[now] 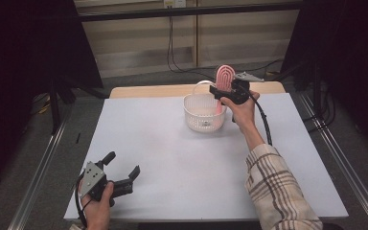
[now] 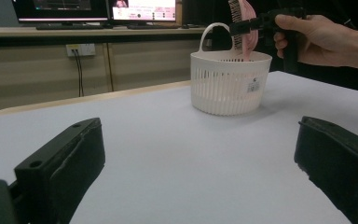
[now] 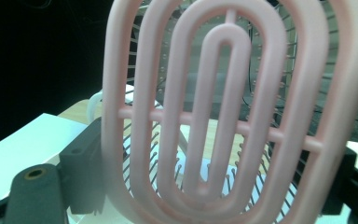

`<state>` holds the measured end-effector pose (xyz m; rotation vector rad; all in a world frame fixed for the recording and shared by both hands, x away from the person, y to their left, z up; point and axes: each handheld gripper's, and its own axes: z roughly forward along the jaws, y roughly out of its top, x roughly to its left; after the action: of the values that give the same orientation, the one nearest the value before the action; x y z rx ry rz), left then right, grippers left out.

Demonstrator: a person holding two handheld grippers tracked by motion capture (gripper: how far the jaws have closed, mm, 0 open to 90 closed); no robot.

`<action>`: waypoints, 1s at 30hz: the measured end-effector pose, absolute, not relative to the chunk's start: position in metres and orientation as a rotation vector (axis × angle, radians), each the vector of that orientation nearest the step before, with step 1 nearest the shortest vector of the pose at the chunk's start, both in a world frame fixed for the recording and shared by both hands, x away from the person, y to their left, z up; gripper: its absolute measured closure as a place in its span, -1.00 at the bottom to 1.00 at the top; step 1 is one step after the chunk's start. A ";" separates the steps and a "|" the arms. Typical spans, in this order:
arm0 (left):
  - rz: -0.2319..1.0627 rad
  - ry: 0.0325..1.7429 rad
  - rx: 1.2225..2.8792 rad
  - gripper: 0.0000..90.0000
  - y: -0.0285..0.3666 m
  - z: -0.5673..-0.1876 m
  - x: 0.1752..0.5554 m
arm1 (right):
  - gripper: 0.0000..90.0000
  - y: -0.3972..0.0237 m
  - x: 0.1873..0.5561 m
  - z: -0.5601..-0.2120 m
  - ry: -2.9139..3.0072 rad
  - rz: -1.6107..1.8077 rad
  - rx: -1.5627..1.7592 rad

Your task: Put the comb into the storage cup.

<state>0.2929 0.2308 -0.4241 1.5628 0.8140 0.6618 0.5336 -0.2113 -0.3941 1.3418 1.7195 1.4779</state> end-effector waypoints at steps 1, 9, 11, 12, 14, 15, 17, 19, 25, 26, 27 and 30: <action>0.663 0.815 1.562 -0.96 0.231 -0.424 0.293 | -0.60 -0.211 0.534 -0.394 1.718 1.478 1.343; 0.664 0.816 1.560 -0.96 0.231 -0.424 0.293 | -0.72 -0.212 0.533 -0.394 1.717 1.469 1.352; 0.670 0.812 1.562 -0.95 0.231 -0.424 0.292 | -0.84 -0.213 0.533 -0.394 1.708 1.475 1.359; 0.668 0.814 1.561 -0.95 0.231 -0.424 0.292 | -0.88 -0.213 0.533 -0.394 1.708 1.471 1.363; 0.664 0.816 1.558 -0.95 0.231 -0.424 0.293 | -0.93 -0.214 0.532 -0.393 1.720 1.479 1.359; 0.664 0.817 1.559 -0.95 0.231 -0.424 0.293 | -0.93 -0.214 0.531 -0.393 1.718 1.466 1.357; 0.667 0.814 1.561 -0.95 0.231 -0.424 0.292 | -0.94 -0.214 0.531 -0.392 1.717 1.471 1.359; 0.666 0.815 1.559 -0.95 0.231 -0.424 0.292 | -1.00 -0.214 0.531 -0.392 1.699 1.471 1.378; 0.669 0.814 1.563 -0.96 0.231 -0.424 0.292 | -0.98 -0.215 0.529 -0.391 1.705 1.447 1.366; 0.669 0.814 1.562 -0.96 0.231 -0.424 0.293 | -0.98 -0.215 0.529 -0.390 1.701 1.439 1.361; 0.667 0.814 1.562 -0.96 0.231 -0.424 0.293 | -0.98 -0.216 0.528 -0.390 1.698 1.440 1.362; 0.666 0.817 1.562 -0.96 0.231 -0.424 0.293 | -0.98 -0.217 0.526 -0.388 1.691 1.442 1.355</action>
<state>0.2926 0.2312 -0.4236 1.5619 0.8168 0.6662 0.5260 -0.2174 -0.3882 1.3545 1.6907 1.4422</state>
